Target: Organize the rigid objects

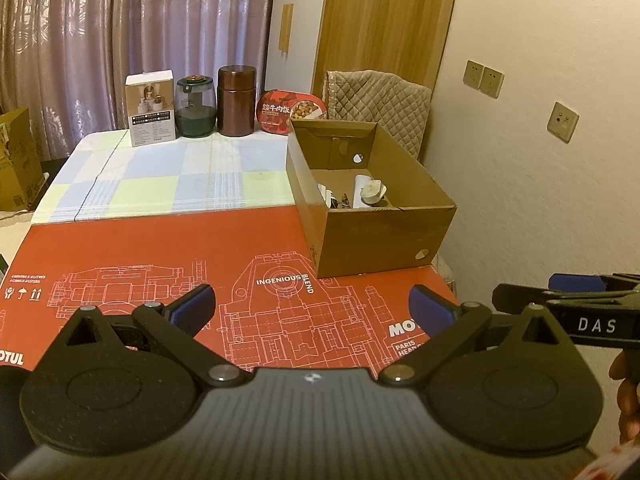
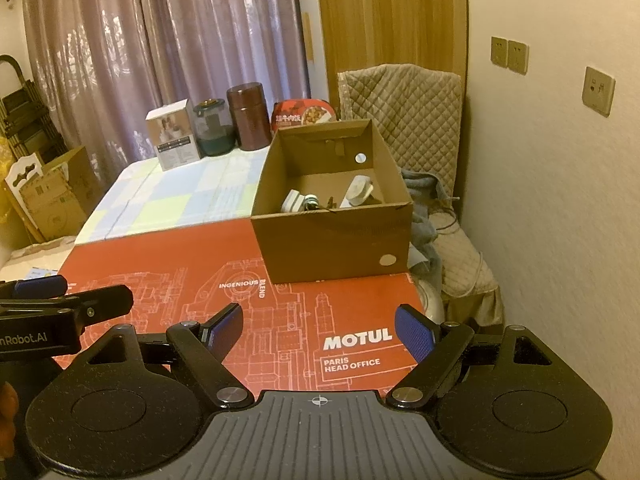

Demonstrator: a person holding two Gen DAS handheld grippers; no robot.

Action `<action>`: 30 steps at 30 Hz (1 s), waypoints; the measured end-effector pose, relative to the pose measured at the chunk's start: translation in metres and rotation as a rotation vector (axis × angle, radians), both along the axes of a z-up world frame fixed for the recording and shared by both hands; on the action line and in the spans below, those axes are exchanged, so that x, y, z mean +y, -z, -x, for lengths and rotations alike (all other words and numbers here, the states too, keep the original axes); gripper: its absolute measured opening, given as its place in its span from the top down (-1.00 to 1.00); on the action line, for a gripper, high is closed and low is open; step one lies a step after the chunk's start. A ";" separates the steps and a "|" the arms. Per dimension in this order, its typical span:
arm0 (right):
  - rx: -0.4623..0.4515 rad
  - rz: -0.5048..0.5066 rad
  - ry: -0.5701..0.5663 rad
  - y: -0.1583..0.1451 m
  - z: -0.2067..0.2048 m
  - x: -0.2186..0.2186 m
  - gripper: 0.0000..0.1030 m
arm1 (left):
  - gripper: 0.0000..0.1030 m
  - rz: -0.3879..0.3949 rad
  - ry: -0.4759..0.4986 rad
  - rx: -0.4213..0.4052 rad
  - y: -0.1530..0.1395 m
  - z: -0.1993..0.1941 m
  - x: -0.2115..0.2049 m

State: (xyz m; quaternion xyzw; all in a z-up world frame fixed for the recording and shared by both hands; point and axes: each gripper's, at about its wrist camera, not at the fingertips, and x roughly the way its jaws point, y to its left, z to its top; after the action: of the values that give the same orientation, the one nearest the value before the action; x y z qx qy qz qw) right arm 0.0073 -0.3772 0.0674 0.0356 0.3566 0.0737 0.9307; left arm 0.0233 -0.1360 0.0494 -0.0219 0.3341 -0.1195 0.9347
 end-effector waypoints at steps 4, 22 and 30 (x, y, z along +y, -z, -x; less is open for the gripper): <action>-0.002 0.001 -0.002 -0.001 -0.002 0.000 -0.56 | -0.97 -0.001 -0.001 0.003 0.002 -0.001 -0.001; -0.002 0.005 -0.006 -0.001 -0.006 0.002 -0.56 | -0.97 -0.001 -0.009 0.005 0.003 -0.004 -0.002; 0.001 0.007 -0.004 0.000 -0.008 0.004 -0.56 | -0.97 -0.003 -0.010 0.010 0.005 -0.007 -0.004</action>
State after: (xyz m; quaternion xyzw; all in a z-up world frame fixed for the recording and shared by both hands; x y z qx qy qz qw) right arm 0.0151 -0.3737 0.0672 0.0315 0.3573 0.0742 0.9305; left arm 0.0300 -0.1398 0.0440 -0.0229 0.3388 -0.1142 0.9336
